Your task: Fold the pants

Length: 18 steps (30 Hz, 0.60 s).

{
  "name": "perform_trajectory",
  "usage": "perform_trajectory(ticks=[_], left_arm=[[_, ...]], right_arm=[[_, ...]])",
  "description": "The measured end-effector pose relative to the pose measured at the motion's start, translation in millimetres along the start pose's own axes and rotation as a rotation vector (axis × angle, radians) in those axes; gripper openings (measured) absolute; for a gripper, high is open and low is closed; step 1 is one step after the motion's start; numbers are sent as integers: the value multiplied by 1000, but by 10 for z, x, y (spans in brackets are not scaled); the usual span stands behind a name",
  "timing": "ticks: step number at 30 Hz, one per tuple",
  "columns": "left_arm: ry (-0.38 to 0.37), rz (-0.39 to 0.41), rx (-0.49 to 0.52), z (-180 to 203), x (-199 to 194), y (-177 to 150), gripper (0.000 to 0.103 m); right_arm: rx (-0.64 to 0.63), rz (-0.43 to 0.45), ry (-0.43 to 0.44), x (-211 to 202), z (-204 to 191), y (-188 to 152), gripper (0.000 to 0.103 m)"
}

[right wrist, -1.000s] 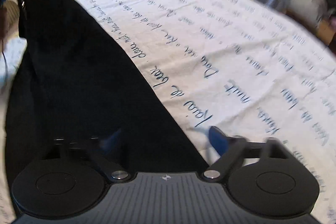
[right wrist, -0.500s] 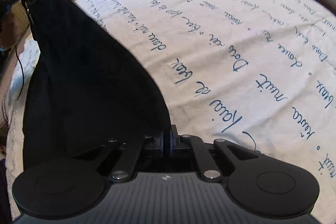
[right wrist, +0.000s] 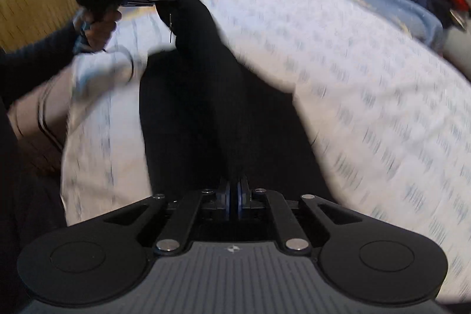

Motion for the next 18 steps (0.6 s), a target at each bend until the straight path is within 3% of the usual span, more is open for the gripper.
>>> perform_trajectory(ticks=[1, 3, 7, 9, 11, 14, 18], left_arm=[[23, -38, -52, -127, 7, -123, 23], [68, -83, -143, -286, -35, -259, 37], [75, -106, -312, -427, -351, -208, 64], [60, -64, -336, -423, -595, -134, 85], [20, -18, -401, -386, -849, -59, 94], [-2, 59, -506, -284, -1098, -48, 95], [85, 23, -544, -31, -1011, -256, 94]], right_arm=[[18, -33, -5, 107, -53, -140, 4], [39, -53, -19, 218, -131, -293, 4], [67, -42, -43, 309, -115, -274, 5], [62, -37, -48, 332, -119, -247, 5], [55, -20, -55, 255, -137, -228, 5], [73, 10, -55, 260, -107, -239, 5], [79, 31, -58, 254, -79, -224, 5]])
Point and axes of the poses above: each gripper's, at about its wrist camera, not at the fingertips, and x roughly the way its jaws point, z to its right, y to its top, the point moved 10 cm from there along x, roughly the way its jaws point, and after that the axes turned 5 degrees about z, right-handed, at the moved point
